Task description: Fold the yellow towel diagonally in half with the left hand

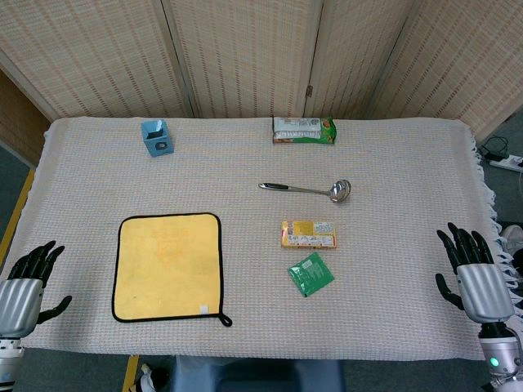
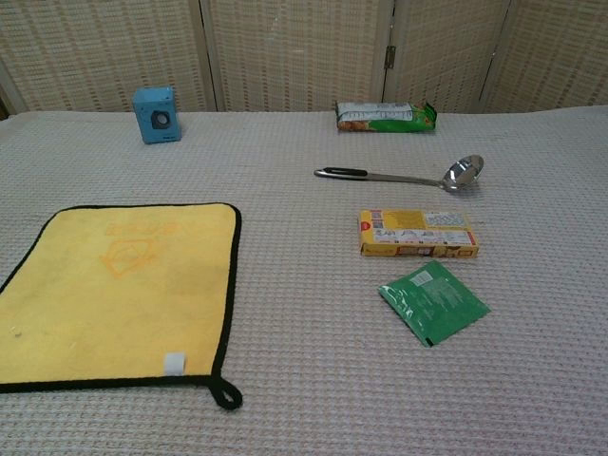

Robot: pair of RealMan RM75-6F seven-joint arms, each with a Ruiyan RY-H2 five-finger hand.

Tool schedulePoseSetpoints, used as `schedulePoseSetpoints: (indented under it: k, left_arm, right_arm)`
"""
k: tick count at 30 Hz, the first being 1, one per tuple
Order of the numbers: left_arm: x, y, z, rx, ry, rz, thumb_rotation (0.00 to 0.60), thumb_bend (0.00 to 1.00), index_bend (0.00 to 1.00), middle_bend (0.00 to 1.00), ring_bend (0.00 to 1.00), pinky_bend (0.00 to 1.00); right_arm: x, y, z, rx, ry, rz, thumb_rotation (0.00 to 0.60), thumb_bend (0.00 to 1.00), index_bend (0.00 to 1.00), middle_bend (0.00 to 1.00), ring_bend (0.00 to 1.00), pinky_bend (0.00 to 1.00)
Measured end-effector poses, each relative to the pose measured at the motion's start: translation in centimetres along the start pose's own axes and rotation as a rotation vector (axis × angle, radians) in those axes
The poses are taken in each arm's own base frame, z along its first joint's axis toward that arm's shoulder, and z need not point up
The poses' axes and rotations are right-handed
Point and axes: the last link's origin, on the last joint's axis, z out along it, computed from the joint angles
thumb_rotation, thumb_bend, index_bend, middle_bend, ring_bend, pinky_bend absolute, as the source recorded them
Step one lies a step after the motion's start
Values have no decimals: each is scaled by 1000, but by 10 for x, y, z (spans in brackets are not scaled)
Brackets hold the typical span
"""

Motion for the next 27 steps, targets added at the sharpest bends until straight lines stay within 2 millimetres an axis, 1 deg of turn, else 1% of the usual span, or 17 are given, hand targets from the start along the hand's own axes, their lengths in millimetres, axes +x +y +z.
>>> schedulePoseSetpoints:
  k: [6, 8, 10, 11, 12, 13, 15, 16, 17, 19, 20, 22, 27]
  left_arm:
    - [-3, 3, 1, -11, -9, 0, 600, 258, 138, 87, 118, 203]
    - [-3, 5, 2, -22, -7, -15, 600, 264, 143, 114, 154, 258]
    - [-4, 7, 4, -35, -2, -40, 600, 275, 163, 194, 262, 392]
    - [-4, 10, 6, -50, 3, -60, 600, 282, 194, 290, 387, 546]
    - [-4, 13, 8, -66, 9, -72, 600, 284, 215, 355, 465, 637]
    - [-4, 16, 11, -86, 17, -78, 600, 285, 252, 478, 603, 775]
    - [-3, 23, 19, -127, 33, -70, 600, 285, 294, 652, 778, 908]
    - [-3, 25, 23, -136, 38, -61, 600, 285, 318, 755, 873, 960]
    - [-4, 29, 29, -149, 46, -47, 600, 285, 345, 861, 944, 991]
    - [-4, 34, 41, -169, 58, -32, 600, 299, 401, 982, 1000, 1000]
    - [-5, 37, 49, -182, 62, -33, 600, 315, 426, 1000, 1000, 1000]
    - [-6, 40, 56, -187, 55, -56, 600, 346, 445, 1000, 1000, 1000]
    - [-16, 41, 77, -154, -36, -120, 600, 381, 457, 1000, 1000, 1000]
  right_arm:
    - [0, 0, -1, -1, 2, -4, 600, 492, 0, 0, 0, 0]
    - [1, 0, -1, -2, 8, -3, 600, 491, 0, 0, 0, 0]
    - [2, 1, -3, -8, 16, -3, 600, 492, 0, 0, 0, 0]
    - [2, 1, -3, -11, 20, -2, 600, 492, 0, 0, 0, 0]
    - [2, 2, -4, -16, 25, -1, 600, 492, 0, 0, 0, 0]
    - [2, 2, -3, -18, 27, -1, 600, 492, 0, 0, 0, 0]
    - [2, 0, -2, -17, 29, -2, 600, 492, 0, 0, 0, 0]
    - [1, 0, -2, -15, 29, -4, 600, 492, 0, 0, 0, 0]
    - [0, -1, -1, -14, 28, -7, 600, 492, 0, 0, 0, 0]
    - [-2, -3, 2, -11, 22, -15, 600, 492, 0, 0, 0, 0]
    - [-4, -3, 4, -11, 17, -18, 600, 492, 0, 0, 0, 0]
    - [-8, -4, 7, -11, 4, -26, 600, 492, 0, 0, 0, 0]
    - [-17, -5, 15, -22, -28, -45, 600, 491, 0, 0, 0, 0]
